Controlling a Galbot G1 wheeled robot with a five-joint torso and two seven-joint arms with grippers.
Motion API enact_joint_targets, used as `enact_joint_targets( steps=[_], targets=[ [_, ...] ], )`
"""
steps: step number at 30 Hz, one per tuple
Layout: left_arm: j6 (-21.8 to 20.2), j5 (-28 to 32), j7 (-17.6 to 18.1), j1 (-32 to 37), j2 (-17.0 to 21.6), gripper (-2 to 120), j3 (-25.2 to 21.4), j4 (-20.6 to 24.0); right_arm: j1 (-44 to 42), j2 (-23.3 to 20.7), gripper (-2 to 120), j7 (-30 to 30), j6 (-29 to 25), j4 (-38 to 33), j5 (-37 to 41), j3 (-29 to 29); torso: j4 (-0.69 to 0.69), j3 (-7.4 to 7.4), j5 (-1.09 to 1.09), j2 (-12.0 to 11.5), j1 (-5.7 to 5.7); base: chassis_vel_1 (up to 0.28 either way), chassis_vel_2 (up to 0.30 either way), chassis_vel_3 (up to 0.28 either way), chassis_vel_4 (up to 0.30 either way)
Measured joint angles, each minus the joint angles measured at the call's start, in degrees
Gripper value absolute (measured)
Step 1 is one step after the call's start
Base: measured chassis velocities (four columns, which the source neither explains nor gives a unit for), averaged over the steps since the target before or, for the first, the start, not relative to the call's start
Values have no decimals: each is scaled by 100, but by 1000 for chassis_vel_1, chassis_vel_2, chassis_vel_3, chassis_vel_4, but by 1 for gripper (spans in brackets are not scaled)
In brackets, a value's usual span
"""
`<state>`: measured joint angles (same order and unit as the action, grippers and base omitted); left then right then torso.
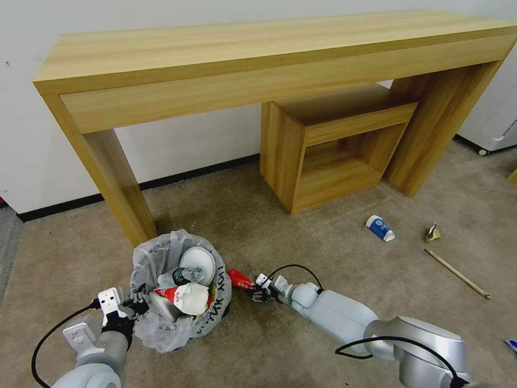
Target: Pick up the trash bin and place the garbage on the floor into it.
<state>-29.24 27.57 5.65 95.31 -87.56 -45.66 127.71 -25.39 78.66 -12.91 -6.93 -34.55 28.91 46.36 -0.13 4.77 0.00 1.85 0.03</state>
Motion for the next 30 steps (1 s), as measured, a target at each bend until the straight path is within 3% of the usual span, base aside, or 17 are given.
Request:
enact_joint_targets(
  steps=[9, 19, 23, 30],
  targets=[
    [2, -19, 0, -4, -26, 0, 31, 10, -90, 68, 46, 9, -37, 66, -59, -64, -2, -1, -1, 2, 0, 0, 0, 0, 0],
    [49, -23, 0, 5, -10, 0, -2, -31, -157, 87, 8, 22, -78, 19, -85, -107, 3, 1, 3, 1, -1, 0, 0, 0, 0],
    [58, -24, 3, -33, 1, 0, -7, -98, -201, -57, 0, 104, -90, -218, 14, -166, -2, 1, -3, 0, 0, 0, 0, 0, 0],
    [68, -39, 15, -93, -2, 0, 7, -213, -275, -344, 0, 257, -88, -831, 228, -267, 0, 2, 0, 0, 0, 0, 0, 0, 0]
  ],
)
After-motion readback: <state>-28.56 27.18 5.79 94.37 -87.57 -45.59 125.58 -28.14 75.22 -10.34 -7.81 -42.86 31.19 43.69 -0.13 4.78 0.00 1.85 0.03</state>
